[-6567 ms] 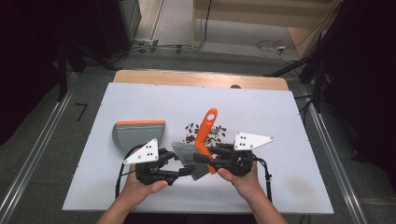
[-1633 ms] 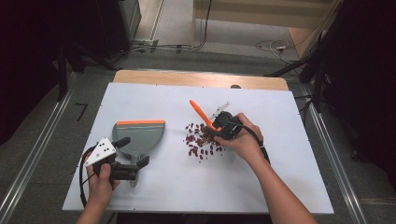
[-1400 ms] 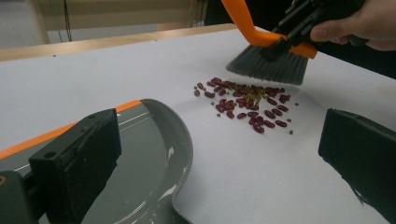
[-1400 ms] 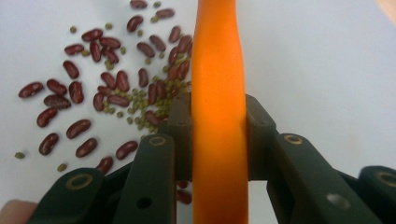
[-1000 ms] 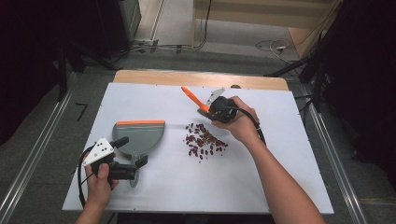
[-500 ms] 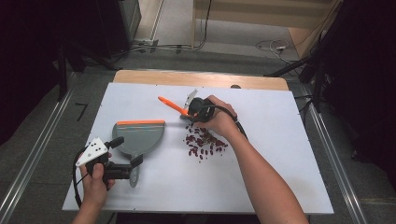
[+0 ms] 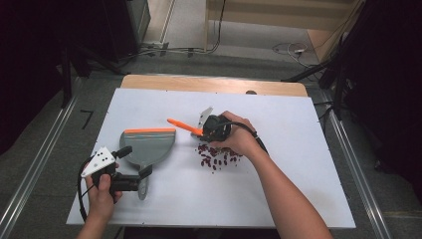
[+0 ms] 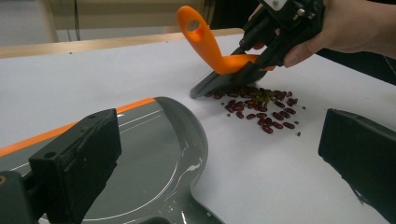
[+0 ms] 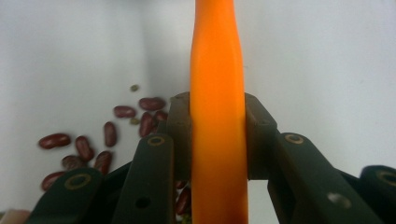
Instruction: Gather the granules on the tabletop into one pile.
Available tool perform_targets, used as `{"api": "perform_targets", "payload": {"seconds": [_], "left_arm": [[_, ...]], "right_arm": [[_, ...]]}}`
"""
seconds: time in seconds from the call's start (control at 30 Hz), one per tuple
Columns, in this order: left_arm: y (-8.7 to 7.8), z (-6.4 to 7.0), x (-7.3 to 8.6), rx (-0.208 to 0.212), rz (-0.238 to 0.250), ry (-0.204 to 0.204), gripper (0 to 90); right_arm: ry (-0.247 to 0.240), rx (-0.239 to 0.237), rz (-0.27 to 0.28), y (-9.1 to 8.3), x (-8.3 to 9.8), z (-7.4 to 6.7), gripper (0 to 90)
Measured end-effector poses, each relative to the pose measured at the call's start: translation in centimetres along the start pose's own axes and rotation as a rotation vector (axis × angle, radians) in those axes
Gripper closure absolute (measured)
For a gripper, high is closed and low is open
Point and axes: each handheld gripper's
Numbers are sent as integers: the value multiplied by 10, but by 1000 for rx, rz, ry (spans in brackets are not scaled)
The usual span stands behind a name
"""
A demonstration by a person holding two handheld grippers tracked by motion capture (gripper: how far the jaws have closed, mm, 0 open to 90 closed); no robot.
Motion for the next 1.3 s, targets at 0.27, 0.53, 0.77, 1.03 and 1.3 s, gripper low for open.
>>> {"api": "perform_targets", "payload": {"seconds": [0.27,0.53,0.77,1.03,1.3], "left_arm": [[0,1,0,-3,-3,2,0],[1,1,0,2,-2,5,0],[1,1,0,1,-4,5,0],[1,1,-1,-1,-2,6,0],[1,0,-1,-3,-1,5,0]], "right_arm": [[-39,-5,4,-6,5,-16,681],[-58,-4,9,-11,9,-26,681],[-72,-4,8,-15,11,-32,682],[-50,83,47,-30,8,-24,687],[121,87,121,-58,-3,-15,687]]}}
Point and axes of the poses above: each handheld gripper's, and its own axes: y roughly forward along the jaws, x roughly out of its underside, z roughly to its right, and after that the axes turned 1 degree about x, right-handed
